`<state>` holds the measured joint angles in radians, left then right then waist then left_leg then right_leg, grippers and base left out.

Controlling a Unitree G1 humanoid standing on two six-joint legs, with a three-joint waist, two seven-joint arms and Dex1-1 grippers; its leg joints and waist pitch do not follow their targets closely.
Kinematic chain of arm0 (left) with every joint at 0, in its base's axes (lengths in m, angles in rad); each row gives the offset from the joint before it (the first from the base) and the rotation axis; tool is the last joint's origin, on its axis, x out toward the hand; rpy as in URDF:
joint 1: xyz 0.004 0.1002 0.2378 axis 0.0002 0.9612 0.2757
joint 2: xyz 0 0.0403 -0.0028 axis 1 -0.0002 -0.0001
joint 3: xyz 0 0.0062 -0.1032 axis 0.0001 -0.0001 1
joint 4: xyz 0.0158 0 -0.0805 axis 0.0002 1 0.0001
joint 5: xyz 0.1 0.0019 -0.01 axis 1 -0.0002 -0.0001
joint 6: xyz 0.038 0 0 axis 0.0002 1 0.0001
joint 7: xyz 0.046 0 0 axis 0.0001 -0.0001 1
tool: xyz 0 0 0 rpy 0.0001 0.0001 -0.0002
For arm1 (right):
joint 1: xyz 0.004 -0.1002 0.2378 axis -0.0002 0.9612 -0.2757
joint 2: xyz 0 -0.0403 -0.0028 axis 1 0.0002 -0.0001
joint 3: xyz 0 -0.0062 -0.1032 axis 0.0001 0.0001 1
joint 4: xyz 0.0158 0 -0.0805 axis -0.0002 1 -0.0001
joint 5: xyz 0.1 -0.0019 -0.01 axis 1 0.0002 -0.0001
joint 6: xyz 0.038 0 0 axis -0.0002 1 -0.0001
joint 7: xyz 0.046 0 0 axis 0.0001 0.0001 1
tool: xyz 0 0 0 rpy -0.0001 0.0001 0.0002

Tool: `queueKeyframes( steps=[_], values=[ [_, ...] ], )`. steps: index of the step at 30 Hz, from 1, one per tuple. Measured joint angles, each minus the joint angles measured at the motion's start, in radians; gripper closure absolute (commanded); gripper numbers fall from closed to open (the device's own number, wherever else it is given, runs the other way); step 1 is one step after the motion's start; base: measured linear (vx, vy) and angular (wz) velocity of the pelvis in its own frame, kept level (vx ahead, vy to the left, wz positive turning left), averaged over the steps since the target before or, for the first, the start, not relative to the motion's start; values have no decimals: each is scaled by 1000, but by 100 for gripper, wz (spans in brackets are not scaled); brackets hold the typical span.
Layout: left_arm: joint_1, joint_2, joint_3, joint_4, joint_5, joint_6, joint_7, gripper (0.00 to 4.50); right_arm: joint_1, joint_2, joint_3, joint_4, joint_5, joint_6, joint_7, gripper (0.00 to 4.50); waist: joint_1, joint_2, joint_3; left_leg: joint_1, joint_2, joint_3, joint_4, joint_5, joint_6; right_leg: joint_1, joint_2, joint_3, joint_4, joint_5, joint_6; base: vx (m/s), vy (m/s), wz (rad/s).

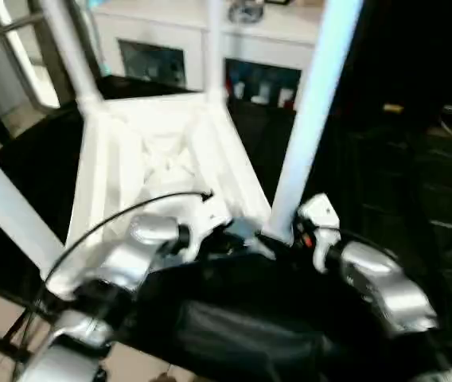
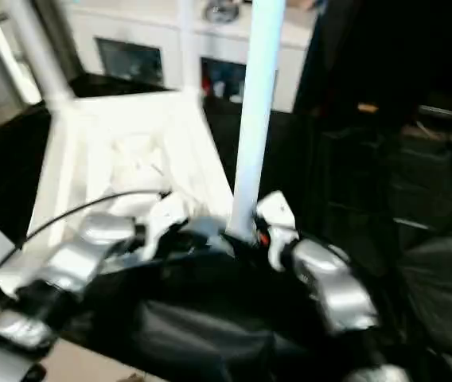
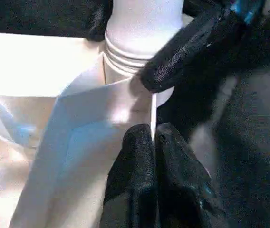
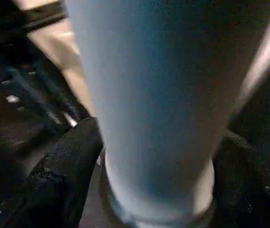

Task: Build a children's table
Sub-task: Rotate leg to tighten

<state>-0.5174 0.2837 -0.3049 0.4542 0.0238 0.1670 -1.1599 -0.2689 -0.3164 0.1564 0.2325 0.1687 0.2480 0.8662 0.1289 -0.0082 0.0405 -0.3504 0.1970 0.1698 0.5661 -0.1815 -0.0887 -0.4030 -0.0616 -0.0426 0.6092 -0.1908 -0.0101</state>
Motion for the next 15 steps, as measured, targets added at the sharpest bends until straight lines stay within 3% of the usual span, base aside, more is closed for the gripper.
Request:
queueKeyframes(
  steps=[5,15],
  values=[
    [17,37,-10,-29,-24,-10,-80,450,15,-57,30,-36,22,-9,116,106,13,-1,1,0,0,0,1,0,0,0,0,0,0,0,0,0,0,0],
    [33,61,-10,-48,-39,-9,-120,450,24,-53,39,-56,33,7,146,181,15,-1,1,0,1,0,1,0,0,-1,0,0,1,0,0,0,0,0]
  ],
)
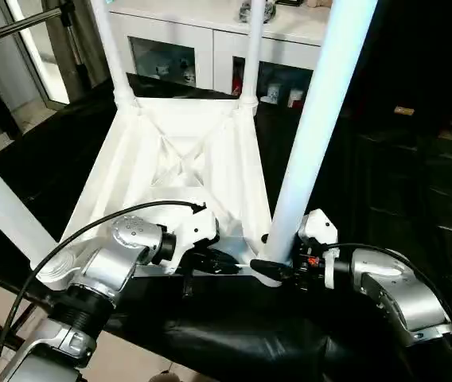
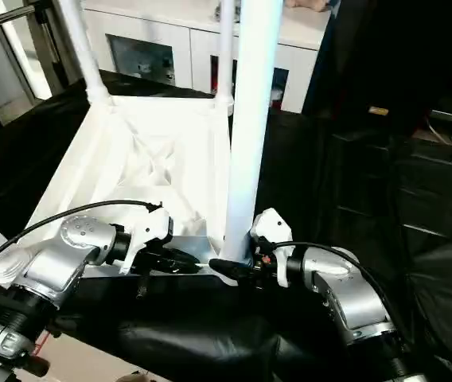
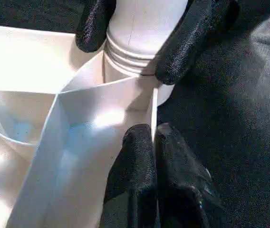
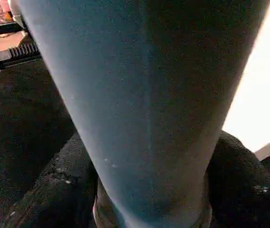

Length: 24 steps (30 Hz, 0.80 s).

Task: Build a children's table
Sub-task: Rotate leg to tighten

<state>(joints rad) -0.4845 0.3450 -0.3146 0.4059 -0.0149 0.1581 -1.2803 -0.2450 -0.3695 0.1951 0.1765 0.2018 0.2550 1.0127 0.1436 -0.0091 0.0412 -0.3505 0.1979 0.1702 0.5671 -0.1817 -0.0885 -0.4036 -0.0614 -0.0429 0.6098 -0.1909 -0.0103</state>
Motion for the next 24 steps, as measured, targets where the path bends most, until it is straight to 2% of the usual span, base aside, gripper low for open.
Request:
queueKeyframes(
  steps=[3,8,13,16,20,21,24],
  values=[
    [-4,-20,9,15,15,5,68,450,-9,44,-19,31,-22,0,-95,185,-5,0,0,0,0,0,0,0,0,1,0,1,1,0,-1,0,0,0],
    [-53,-93,29,89,54,26,223,450,-73,145,-72,132,-72,-3,-340,187,-33,-1,0,1,0,1,0,1,-1,1,1,1,1,0,2,0,0,0],
    [-108,-176,34,165,87,44,373,450,-121,233,-124,202,-96,0,-571,187,-34,0,0,0,0,0,0,1,-1,1,1,1,1,0,2,0,0,0],
    [-131,-211,36,198,93,56,434,450,-144,271,-135,248,-135,-45,-693,187,-35,1,-1,0,0,1,0,1,-1,1,0,2,1,2,-1,0,0,0],
    [-135,-215,37,200,94,57,430,450,-147,273,-154,259,-115,-57,-645,187,-33,2,-1,0,-1,1,-1,0,-1,1,0,2,0,1,-1,0,0,0],
    [-135,-215,38,200,94,57,420,450,-146,264,-161,254,-103,-44,-612,132,-31,2,-1,0,-1,1,-2,0,-1,1,0,1,0,1,-1,0,0,0],
    [-135,-205,38,198,91,53,388,450,-129,233,-163,220,-76,-15,-528,109,-29,2,-1,0,0,0,-2,0,-1,1,1,1,0,0,-1,0,0,0]
  ],
)
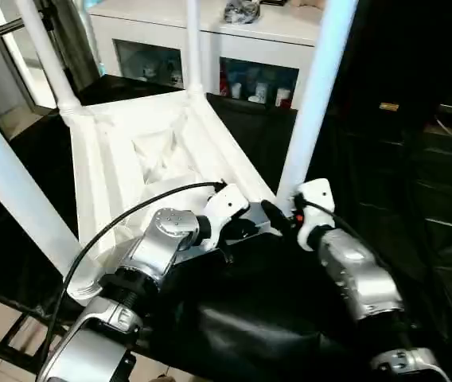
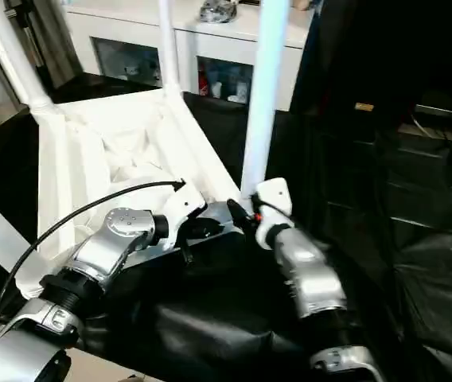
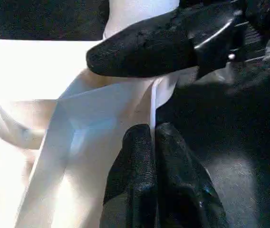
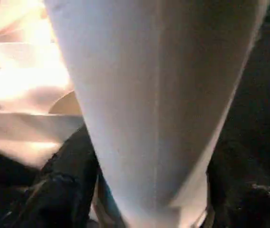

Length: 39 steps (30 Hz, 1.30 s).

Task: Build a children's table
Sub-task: Rotate leg to tighten

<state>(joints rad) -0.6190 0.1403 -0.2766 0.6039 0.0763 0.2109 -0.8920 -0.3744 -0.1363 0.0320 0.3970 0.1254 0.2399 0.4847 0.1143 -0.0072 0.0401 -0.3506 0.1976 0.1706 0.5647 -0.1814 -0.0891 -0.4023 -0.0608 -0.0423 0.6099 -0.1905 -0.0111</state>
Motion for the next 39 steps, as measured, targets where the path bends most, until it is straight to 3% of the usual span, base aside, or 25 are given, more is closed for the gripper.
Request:
queueKeyframes(
  steps=[2,8,16,19,25,31,33,39],
  values=[
    [7,16,-3,-9,-5,-9,-27,450,13,-33,27,-12,-2,-14,51,90,1,0,0,0,0,0,1,0,0,0,0,0,0,0,0,0,0,0],
    [77,110,-15,-109,-38,-36,-176,450,69,-132,97,-90,33,-21,278,90,1,0,1,0,0,0,1,0,0,0,0,0,0,0,0,0,0,0],
    [122,179,-38,-183,-82,-49,-352,450,114,-241,154,-203,102,25,523,90,27,0,2,0,0,0,2,-1,1,-1,0,0,0,0,0,0,0,0],
    [133,189,-38,-198,-85,-48,-378,450,131,-254,155,-230,109,41,548,115,29,0,2,0,1,0,2,0,1,-1,0,-1,0,0,0,0,0,0],
    [138,195,-42,-206,-89,-45,-392,450,133,-258,163,-237,109,47,553,167,30,0,2,0,1,0,3,0,1,-1,0,-1,0,0,0,0,0,0],
    [137,189,-39,-201,-83,-39,-366,450,135,-239,157,-237,96,56,511,184,28,0,2,0,1,0,3,0,1,-1,0,0,1,0,0,0,0,0],
    [136,179,-33,-193,-79,-34,-338,450,134,-222,149,-229,84,55,467,185,26,0,2,0,1,0,3,0,0,0,0,0,1,0,0,0,0,0],
    [75,90,-11,-100,-37,-11,-150,450,78,-90,75,-118,39,42,181,186,2,0,2,2,1,0,3,0,0,1,0,0,1,-1,3,0,0,0]
  ],
)
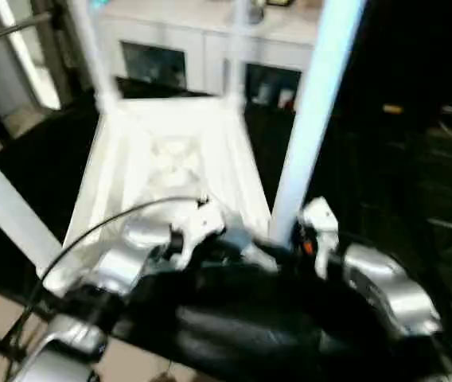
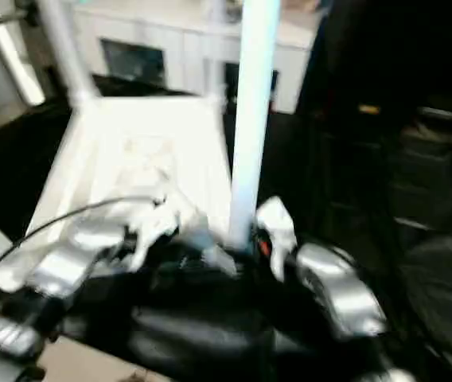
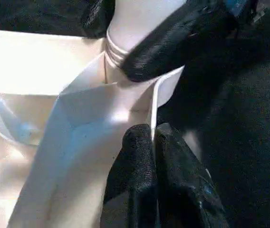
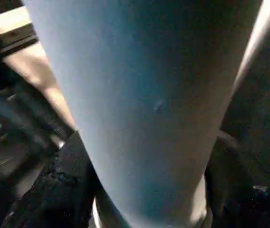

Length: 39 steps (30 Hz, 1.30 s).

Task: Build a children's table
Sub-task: Rotate leg to tighten

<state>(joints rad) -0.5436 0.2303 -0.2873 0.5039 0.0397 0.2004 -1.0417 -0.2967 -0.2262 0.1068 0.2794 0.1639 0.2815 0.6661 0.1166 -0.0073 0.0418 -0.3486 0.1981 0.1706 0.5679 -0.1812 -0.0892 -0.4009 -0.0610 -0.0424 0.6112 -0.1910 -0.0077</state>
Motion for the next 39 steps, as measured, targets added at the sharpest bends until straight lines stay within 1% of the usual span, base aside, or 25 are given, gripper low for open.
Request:
queueKeyframes(
  steps=[2,5,8,9,10,12,14,16,17,18,20,24,26,30,32,34,35,36,39],
  values=[
    [-32,-40,6,43,16,12,72,450,-31,46,-31,34,-18,12,-111,186,-4,0,0,-1,0,0,0,0,0,-1,0,0,0,0,0,0,0,0],
    [-61,-98,9,85,35,26,173,450,-66,99,-68,78,-38,15,-249,186,-4,1,-1,-1,0,0,0,0,0,0,0,1,0,1,0,0,0,0],
    [-66,-113,12,92,35,31,200,450,-76,113,-71,97,-48,-9,-289,186,-4,6,-4,-2,-1,0,0,0,0,0,0,1,-1,1,-2,0,0,0],
    [-66,-113,13,91,35,31,199,450,-76,115,-73,98,-48,-10,-286,130,-4,7,-4,-2,-1,0,-1,0,0,-1,0,1,-1,1,-2,0,0,0],
    [-66,-113,13,91,35,30,197,450,-76,116,-74,96,-46,-9,-282,116,-3,7,-4,-2,-1,0,-2,0,0,-1,0,0,-1,1,-3,0,0,0],
    [-65,-113,14,91,35,30,192,450,-74,114,-74,94,-48,-6,-262,114,-4,7,-4,-2,-1,0,-2,0,0,-1,0,0,-1,1,-3,0,0,0],
    [-64,-108,14,91,35,28,181,450,-68,107,-73,88,-49,-6,-239,83,-4,7,-4,-2,-1,0,-1,0,0,-1,0,0,-1,1,-3,0,0,0],
    [-60,-99,13,87,34,19,158,450,-57,84,-60,74,-50,-7,-184,83,-4,7,-4,-1,-1,0,-1,0,0,0,0,0,-1,1,-3,0,0,0],
    [-55,-92,13,79,33,18,144,450,-50,61,-49,61,-48,-7,-148,83,-3,7,-4,-2,-1,0,-2,0,0,0,0,0,-1,1,-3,0,0,0],
    [-45,-78,11,63,29,13,114,450,-32,18,-24,35,-43,-8,-86,83,-1,7,-4,-2,-1,0,-2,0,0,-1,0,0,-1,1,-2,0,0,0],
    [-34,-57,8,48,21,7,73,450,-14,-16,-13,8,-36,-7,-14,83,0,7,-4,-2,0,0,-2,0,0,0,0,0,-1,0,-2,0,0,0],
    [-2,-5,3,7,0,-15,-22,450,18,-98,21,-51,3,12,134,83,2,8,-3,-2,0,0,-2,0,0,-1,0,0,-1,0,-2,0,0,0],
    [9,19,1,-9,-9,-24,-64,450,27,-120,29,-73,9,23,191,83,2,7,-3,-2,0,0,-2,0,0,-1,0,0,-1,0,-2,0,0,0],
    [35,59,-6,-47,-27,-32,-151,450,31,-166,64,-105,30,36,291,83,9,6,-3,-2,0,0,-2,0,1,-1,0,0,-2,0,-2,0,0,0],
    [43,74,-9,-60,-38,-32,-183,450,32,-169,77,-116,38,42,318,83,12,6,-2,-2,0,0,-2,0,1,-2,0,-1,-2,0,-2,0,0,0],
    [49,79,-15,-75,-43,-32,-200,450,33,-165,84,-120,44,43,331,83,19,6,-2,-2,0,0,-1,-1,1,-3,0,0,-2,0,-3,0,0,0],
    [51,82,-15,-78,-45,-32,-205,450,34,-164,86,-121,49,44,337,107,22,6,-2,-2,0,0,-1,-1,1,-3,0,0,-2,0,-3,0,0,0],
    [52,84,-15,-80,-45,-32,-210,450,34,-165,86,-121,53,45,341,107,23,6,-2,-2,0,0,-1,-1,1,-3,0,0,-1,0,-3,0,0,0],
    [62,90,-15,-90,-45,-32,-221,450,41,-165,86,-129,62,60,343,133,24,6,-2,-2,0,0,-1,-1,1,-3,0,0,-1,0,-3,0,0,0]
  ],
)
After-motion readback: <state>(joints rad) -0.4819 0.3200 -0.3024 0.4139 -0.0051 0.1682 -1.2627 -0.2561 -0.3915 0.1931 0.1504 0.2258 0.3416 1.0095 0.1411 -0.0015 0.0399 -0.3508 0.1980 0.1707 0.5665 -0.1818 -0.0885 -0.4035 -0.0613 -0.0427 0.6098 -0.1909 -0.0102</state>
